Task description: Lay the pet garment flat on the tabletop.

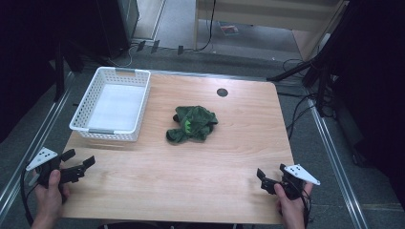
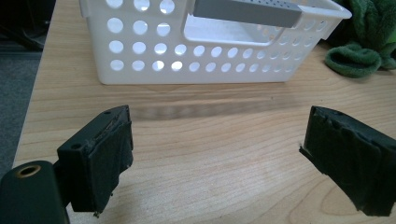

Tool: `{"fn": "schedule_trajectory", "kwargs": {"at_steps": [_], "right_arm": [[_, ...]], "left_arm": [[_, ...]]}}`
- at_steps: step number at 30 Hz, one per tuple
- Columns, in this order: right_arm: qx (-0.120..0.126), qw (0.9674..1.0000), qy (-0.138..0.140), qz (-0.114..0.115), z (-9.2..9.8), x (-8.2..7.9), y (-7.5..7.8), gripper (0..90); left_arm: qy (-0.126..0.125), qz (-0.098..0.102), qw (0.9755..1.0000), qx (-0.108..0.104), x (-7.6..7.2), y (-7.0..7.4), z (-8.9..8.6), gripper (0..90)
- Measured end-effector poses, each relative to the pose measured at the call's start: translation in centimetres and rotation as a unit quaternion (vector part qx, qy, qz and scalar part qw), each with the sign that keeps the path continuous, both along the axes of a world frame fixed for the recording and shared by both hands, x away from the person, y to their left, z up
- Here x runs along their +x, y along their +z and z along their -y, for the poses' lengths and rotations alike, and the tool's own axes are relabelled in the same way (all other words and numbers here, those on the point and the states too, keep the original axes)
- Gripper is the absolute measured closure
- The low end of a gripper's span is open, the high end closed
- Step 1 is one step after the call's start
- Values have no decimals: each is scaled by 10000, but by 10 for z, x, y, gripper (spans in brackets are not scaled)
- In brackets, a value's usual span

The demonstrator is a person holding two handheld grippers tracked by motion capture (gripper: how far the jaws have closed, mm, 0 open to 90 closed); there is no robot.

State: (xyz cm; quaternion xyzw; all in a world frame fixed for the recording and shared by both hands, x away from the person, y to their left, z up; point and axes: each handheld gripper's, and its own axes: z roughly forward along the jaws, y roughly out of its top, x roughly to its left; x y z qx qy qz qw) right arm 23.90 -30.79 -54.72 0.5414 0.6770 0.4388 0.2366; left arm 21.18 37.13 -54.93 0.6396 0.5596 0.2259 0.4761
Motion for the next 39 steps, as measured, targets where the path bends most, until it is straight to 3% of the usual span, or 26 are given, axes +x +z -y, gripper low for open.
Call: {"fn": "schedule_trajectory", "kwargs": {"at_steps": [10, 15, 22, 26, 27, 28, 29, 33, 35, 36, 37, 39], "right_arm": [[-99, 9999, -13, 8, -3, -1, 1, 24], [-81, 9999, 122, 41, -13, 2, 2, 24], [-171, 9983, 531, 161, -51, 12, 19, 31], [-393, 9960, 778, 195, -80, 24, 28, 34], [-339, 9955, 865, 193, -93, 31, 33, 36], [-339, 9955, 865, 193, -93, 31, 33, 36], [-290, 9950, 925, 247, -107, 39, 39, 46], [-274, 9936, 1060, 264, -129, 52, 50, 55], [-381, 9923, 1144, 273, -154, 65, 57, 81], [-381, 9923, 1144, 273, -154, 65, 57, 81], [-490, 9906, 1247, 278, -170, 74, 60, 82], [-575, 9891, 1331, 269, -184, 82, 61, 82]], "left_arm": [[133, 19, 9996, 268, -2, 0, 4, 88], [191, 24, 9993, 332, -2, 1, 5, 87], [158, 31, 9991, 394, -4, 0, 6, 88], [119, 22, 9991, 409, -3, 0, 6, 88], [109, 11, 9990, 423, -3, 0, 6, 88], [107, 7, 9990, 438, -3, 0, 6, 88], [109, 1, 9990, 442, -3, 0, 7, 88], [103, 2, 9990, 444, -3, 0, 6, 88], [106, 2, 9990, 441, -3, 0, 6, 88], [103, 2, 9990, 442, -3, 0, 6, 88], [100, 2, 9989, 448, -3, 0, 6, 88], [102, 2, 9989, 452, -3, 0, 6, 88]]}}
